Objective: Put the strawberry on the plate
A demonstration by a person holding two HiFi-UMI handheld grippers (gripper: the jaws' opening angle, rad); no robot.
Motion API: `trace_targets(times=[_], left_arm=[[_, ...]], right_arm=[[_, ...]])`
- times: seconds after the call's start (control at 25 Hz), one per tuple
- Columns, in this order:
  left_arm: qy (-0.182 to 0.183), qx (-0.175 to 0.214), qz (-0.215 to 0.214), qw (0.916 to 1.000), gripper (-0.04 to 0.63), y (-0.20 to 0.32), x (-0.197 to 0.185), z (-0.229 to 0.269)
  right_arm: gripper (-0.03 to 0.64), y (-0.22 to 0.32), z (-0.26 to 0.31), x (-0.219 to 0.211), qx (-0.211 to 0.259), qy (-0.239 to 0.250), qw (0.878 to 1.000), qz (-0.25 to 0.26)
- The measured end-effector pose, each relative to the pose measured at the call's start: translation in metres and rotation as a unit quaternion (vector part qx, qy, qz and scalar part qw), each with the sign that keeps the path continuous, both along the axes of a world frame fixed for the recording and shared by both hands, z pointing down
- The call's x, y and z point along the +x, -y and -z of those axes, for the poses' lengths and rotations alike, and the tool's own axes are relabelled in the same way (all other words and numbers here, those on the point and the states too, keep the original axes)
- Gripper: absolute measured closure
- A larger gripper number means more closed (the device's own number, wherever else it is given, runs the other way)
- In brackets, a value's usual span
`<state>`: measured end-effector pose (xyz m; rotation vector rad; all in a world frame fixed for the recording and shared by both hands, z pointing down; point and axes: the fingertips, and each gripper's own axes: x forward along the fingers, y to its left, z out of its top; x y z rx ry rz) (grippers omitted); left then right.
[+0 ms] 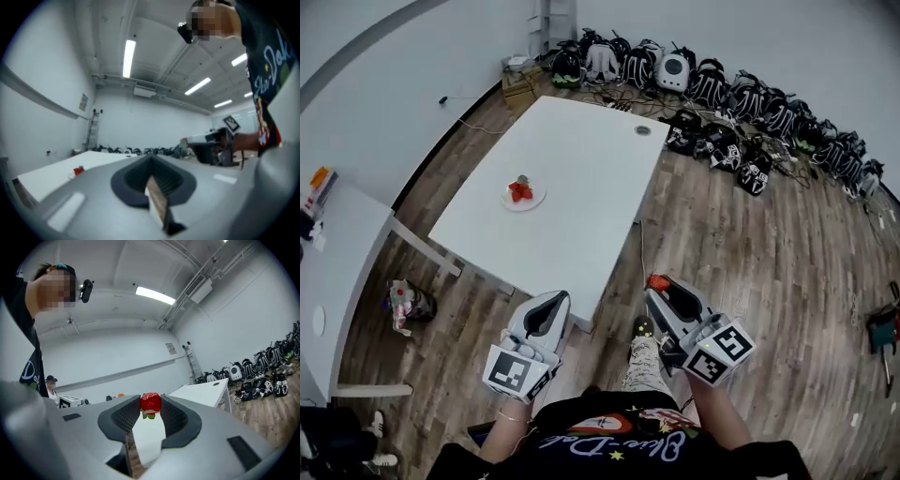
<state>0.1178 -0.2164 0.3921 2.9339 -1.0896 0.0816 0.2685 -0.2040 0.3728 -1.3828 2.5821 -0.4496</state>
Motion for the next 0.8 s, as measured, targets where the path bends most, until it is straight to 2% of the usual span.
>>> trace_targets(times=[0.16,0.4,0.56,0.68,0.8], left_arm=[[0.001,0.008,0.082,0.9966,0.595,0.076,0.016,-0.002],[-0.001,0.002,0.209,0.9780,0.595,0.162,0.032,-0.008],[-0.007,-0.003,0.266,0.9638,0.595,0.192,0.038,-0.011],[0.005,-0.016,0.288,0.9574,0.595,0.207,0.036,-0.024],[-0.007,-0.024,0.312,0.9496,0.595,0.226,0.024,-0.036]], right_arm=[[0.476,0.098,0.003,0.009,0.007,-0.016,0.994,0.111],[0.476,0.217,0.014,-0.009,0.041,-0.056,0.963,0.259],[0.476,0.276,-0.008,-0.037,0.046,-0.102,0.940,0.322],[0.476,0.311,-0.035,-0.060,0.021,-0.118,0.930,0.347],[0.476,0.341,-0.058,-0.090,0.005,-0.148,0.915,0.375]])
